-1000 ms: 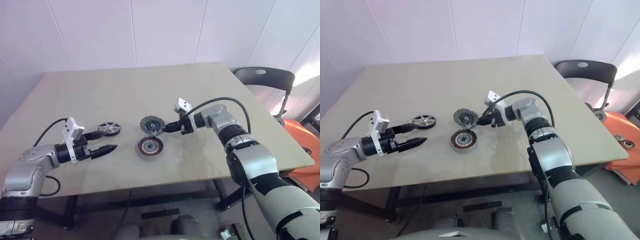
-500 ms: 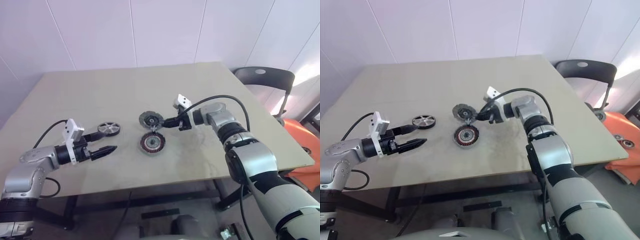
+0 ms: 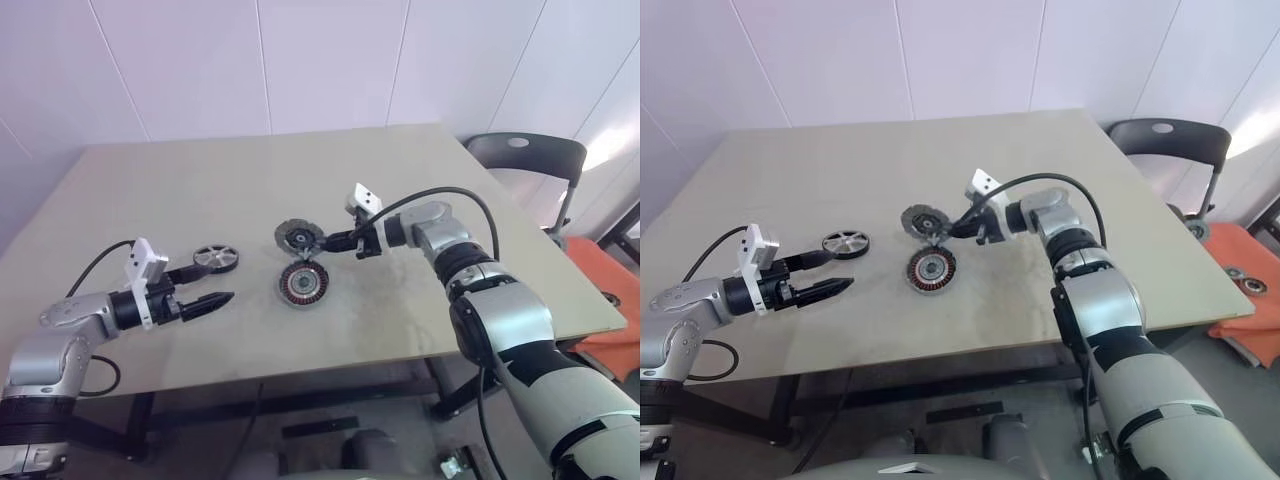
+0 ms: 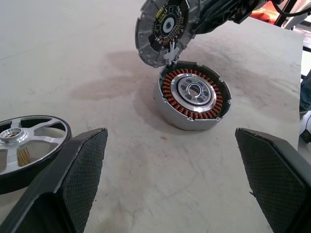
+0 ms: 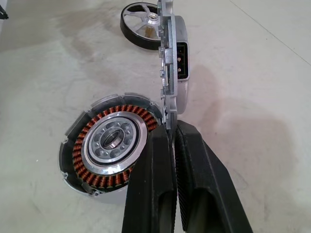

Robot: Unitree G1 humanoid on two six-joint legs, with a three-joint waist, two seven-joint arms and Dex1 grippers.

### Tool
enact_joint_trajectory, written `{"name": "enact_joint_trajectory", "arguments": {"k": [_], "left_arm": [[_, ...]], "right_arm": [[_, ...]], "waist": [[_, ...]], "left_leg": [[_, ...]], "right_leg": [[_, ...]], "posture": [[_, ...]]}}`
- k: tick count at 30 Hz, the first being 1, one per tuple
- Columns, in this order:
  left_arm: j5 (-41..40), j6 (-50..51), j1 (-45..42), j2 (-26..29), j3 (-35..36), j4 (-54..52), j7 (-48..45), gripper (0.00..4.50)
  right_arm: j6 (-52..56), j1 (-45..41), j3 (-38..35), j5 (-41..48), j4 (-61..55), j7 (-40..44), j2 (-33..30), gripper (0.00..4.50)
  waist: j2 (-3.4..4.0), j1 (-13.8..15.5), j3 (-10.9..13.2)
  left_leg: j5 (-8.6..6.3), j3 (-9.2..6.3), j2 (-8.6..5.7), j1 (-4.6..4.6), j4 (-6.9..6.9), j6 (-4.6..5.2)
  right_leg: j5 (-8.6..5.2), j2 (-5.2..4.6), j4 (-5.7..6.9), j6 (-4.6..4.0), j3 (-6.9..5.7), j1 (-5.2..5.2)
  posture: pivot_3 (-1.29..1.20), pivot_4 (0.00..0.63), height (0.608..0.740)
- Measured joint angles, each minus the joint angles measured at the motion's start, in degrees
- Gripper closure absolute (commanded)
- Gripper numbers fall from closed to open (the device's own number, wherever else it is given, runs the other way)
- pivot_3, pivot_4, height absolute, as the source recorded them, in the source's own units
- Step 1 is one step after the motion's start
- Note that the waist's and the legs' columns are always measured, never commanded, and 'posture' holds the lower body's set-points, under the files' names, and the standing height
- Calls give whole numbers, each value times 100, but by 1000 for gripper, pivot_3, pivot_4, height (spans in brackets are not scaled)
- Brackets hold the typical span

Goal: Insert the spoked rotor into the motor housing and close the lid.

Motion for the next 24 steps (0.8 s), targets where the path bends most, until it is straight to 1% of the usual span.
{"name": "enact_joint_trajectory", "arguments": {"k": [5, 9, 11, 12, 16, 20, 24], "left_arm": [[0, 2, 2, 1, 0, -1, -1, 18], [-1, 4, 11, 4, 3, -3, -6, 18], [-1, 6, 17, 10, 6, -3, -8, 18], [-1, 7, 16, 12, 9, -4, -9, 18], [-2, 13, 15, 12, 9, -6, -7, 18], [-2, 14, 10, 12, 9, -6, -7, 18], [-2, 14, -2, 11, 8, -5, -9, 18]], "right_arm": [[-12, 163, 3, -53, 1, -387, 98, 4473], [-21, 201, 4, -73, 1, -447, 113, 4473], [-25, 215, 3, -97, 1, -452, 113, 3971], [-25, 231, 16, -122, 2, -450, 117, 3792], [2, 366, 70, -207, 69, -627, 194, 2518], [140, 348, 54, -204, 72, -690, 196, 2518], [223, 292, 60, -202, 66, -365, 129, 2518]], "waist": [[0, -1, 0], [0, -5, 0], [-1, -3, -1], [-1, -4, -1], [0, 1, 0], [-1, 5, -1], [-1, 5, -1]], "left_leg": [[0, 0, 0, 0, 0, 0], [0, 0, 0, 3, 0, 0], [0, 0, 1, 4, 1, 0], [0, 0, 0, 5, 1, 0], [0, 1, 0, 1, 2, 0], [0, 1, 0, 1, 2, 0], [0, 1, 0, 2, 3, 0]], "right_leg": [[0, 0, 0, 0, 0, 0], [0, 0, 2, 0, 0, 0], [0, 0, 3, 0, 0, 2], [0, 0, 3, 0, 0, 3], [0, 0, 3, 0, 0, 1], [0, 0, 2, 0, 0, 1], [0, 0, 2, 0, -1, 2]], "posture": [[0, 0, 740], [0, 0, 740], [0, 0, 740], [0, 0, 740], [0, 0, 740], [0, 0, 740], [0, 0, 740]]}}
